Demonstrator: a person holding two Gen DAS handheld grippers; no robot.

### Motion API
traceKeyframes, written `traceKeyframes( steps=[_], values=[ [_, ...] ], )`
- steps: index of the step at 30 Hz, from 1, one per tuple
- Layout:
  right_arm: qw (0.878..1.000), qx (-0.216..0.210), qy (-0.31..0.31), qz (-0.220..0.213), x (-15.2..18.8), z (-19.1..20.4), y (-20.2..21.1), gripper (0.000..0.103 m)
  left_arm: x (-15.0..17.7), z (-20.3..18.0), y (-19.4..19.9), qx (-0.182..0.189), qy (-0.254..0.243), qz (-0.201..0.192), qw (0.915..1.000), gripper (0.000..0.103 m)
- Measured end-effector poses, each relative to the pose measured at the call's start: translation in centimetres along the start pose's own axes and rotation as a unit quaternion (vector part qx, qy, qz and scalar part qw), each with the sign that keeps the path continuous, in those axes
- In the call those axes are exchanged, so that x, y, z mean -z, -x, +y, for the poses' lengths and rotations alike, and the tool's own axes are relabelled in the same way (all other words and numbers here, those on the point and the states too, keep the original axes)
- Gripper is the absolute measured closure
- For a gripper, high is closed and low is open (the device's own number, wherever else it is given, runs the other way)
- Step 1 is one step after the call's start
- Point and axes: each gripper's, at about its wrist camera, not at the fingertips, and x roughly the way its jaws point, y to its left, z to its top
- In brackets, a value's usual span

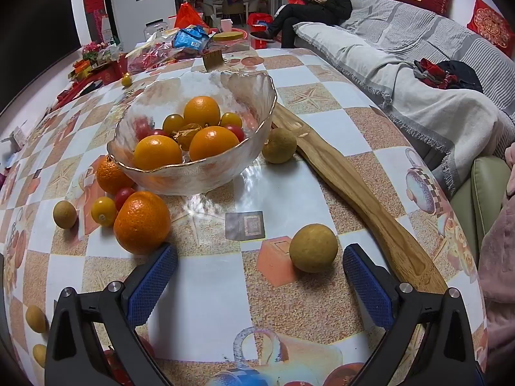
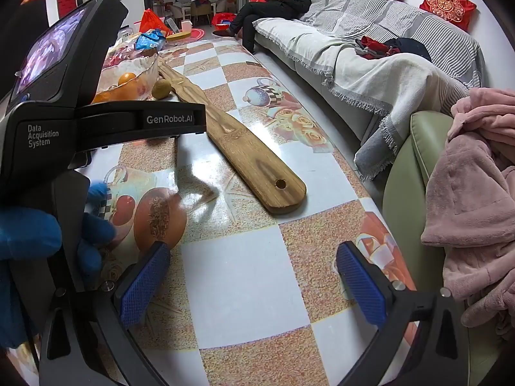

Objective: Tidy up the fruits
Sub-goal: 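Move both tools over the table toward the brown round fruits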

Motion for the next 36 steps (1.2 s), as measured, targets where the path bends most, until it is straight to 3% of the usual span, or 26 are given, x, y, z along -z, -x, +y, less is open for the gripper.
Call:
traceKeyframes(
  steps=[4, 8, 10, 15, 19, 21, 23, 36],
  values=[
    [0.999, -0.011, 0.006, 0.030, -0.6, -0.3, -0.3, 0.000, -0.6, 0.3, 0.3, 0.009, -0.029, 0.038, 0.9988, 0.000],
    [0.996, -0.014, 0.026, 0.080, -1.4, -0.5, -0.8, 0.000, -1.9, 3.6, 4.6, 0.040, -0.015, 0.005, 0.9991, 0.000],
    [0.995, -0.012, 0.027, 0.095, -1.5, -0.6, -0.3, 0.000, -1.4, 5.4, 7.9, 0.037, -0.018, -0.016, 0.9990, 0.000],
    [0.994, -0.035, -0.008, 0.106, -1.2, -0.2, 2.8, 0.000, 0.0, 11.9, 12.4, 0.009, -0.003, 0.004, 0.9999, 0.000],
    [0.991, -0.055, -0.008, 0.119, -0.9, 1.8, 4.5, 0.000, 2.9, 16.2, 13.2, -0.041, 0.001, 0.048, 0.9980, 0.000],
    [0.989, -0.060, -0.002, 0.139, -1.3, 3.4, 4.7, 0.000, 4.4, 18.1, 12.6, -0.057, -0.004, 0.101, 0.9933, 0.000],
    [0.987, -0.062, 0.010, 0.150, -1.0, 5.1, 5.2, 0.000, 5.7, 19.1, 12.2, -0.070, -0.006, 0.128, 0.9893, 0.000],
    [0.980, -0.094, 0.024, 0.174, -0.9, 10.0, 6.7, 0.000, 6.5, 21.7, 12.4, -0.060, 0.011, 0.157, 0.9857, 0.000]
  ],
)
